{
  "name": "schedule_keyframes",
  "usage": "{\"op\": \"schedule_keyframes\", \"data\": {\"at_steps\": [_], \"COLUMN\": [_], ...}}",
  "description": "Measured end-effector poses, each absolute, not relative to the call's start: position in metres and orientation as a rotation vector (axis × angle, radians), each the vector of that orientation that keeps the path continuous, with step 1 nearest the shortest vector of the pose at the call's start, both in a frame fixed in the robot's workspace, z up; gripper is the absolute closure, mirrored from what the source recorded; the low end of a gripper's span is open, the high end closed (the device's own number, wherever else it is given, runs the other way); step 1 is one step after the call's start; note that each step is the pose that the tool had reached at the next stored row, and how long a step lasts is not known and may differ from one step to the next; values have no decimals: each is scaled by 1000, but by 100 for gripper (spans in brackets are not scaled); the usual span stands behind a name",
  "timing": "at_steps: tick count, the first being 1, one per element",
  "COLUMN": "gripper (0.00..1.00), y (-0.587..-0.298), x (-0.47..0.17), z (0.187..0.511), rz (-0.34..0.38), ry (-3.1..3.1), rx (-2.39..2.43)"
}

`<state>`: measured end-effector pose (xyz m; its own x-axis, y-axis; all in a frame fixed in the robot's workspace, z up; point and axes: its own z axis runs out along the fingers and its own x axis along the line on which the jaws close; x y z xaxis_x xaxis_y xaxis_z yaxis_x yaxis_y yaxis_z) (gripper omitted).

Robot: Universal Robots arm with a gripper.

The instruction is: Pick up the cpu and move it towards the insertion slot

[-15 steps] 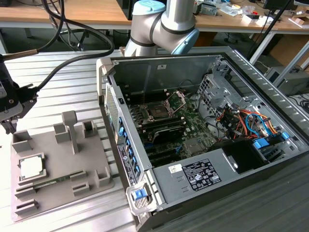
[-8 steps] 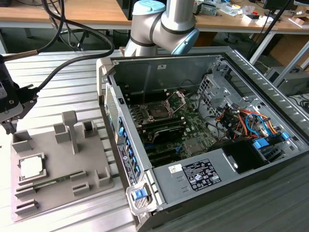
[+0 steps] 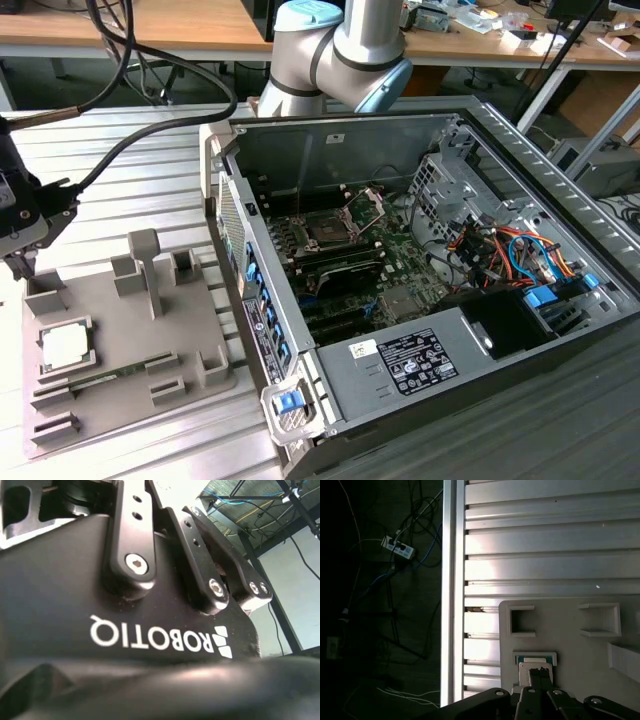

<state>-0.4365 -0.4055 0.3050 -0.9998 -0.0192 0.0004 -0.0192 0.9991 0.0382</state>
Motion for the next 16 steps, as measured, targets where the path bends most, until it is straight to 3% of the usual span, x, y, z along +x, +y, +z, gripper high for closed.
{"op": "schedule_keyframes", "data": {"at_steps": [16], "gripper": [89], "y": [-408], "x": [-437], "z": [302], "rz": [-60], "ry": [-3140], "rx": [30]}}
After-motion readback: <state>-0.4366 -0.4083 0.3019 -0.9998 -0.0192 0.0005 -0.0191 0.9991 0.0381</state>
